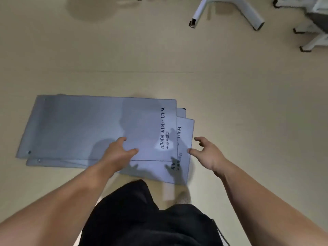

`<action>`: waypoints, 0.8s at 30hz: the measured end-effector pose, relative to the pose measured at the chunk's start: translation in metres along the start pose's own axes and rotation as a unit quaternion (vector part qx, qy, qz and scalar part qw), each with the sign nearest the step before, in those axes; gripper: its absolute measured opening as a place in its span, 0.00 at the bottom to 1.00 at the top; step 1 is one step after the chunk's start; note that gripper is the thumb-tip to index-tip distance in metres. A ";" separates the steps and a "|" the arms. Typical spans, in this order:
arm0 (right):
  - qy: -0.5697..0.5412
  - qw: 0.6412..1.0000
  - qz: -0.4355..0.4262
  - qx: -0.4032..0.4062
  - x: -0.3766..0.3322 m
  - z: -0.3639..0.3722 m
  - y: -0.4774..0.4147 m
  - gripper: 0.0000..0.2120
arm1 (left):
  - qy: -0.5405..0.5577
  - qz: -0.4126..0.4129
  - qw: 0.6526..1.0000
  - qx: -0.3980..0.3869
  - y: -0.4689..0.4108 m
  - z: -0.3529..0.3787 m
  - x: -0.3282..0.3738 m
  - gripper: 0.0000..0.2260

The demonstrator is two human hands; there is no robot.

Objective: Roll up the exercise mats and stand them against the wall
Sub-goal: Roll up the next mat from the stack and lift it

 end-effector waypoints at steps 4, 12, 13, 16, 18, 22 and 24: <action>0.022 0.999 -0.014 -0.046 -0.043 -0.015 -0.045 0.31 | 0.076 -0.043 0.996 0.026 0.001 0.002 0.004 0.34; 0.187 0.968 -0.048 -0.162 -0.085 -0.020 -0.123 0.28 | 0.201 -0.133 0.968 0.069 -0.024 0.014 0.024 0.34; 0.206 0.959 -0.062 -0.186 -0.091 -0.021 -0.138 0.27 | 0.212 -0.147 0.963 0.079 -0.027 0.020 0.031 0.34; 0.213 0.940 -0.100 -0.249 -0.109 -0.023 -0.189 0.24 | 0.226 -0.198 0.949 0.095 -0.040 0.050 0.053 0.33; 0.229 0.912 -0.124 -0.316 -0.120 -0.020 -0.225 0.25 | 0.218 -0.254 0.936 0.108 -0.048 0.075 0.063 0.34; 0.357 0.833 -0.152 -0.395 -0.121 -0.027 -0.286 0.28 | 0.243 -0.357 0.895 0.107 -0.054 0.142 0.102 0.34; 0.397 0.813 -0.162 -0.394 -0.118 -0.030 -0.314 0.27 | 0.264 -0.364 0.887 0.103 -0.064 0.170 0.124 0.34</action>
Point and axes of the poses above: each hand's wrist, its own y-axis away from the middle knuckle, its own z-axis out of the palm, x = y × z, the point moved 5 cm from there along -y, towards the middle knuckle, and after that the axes turned 6 degrees about -y, right-handed, at the moved point
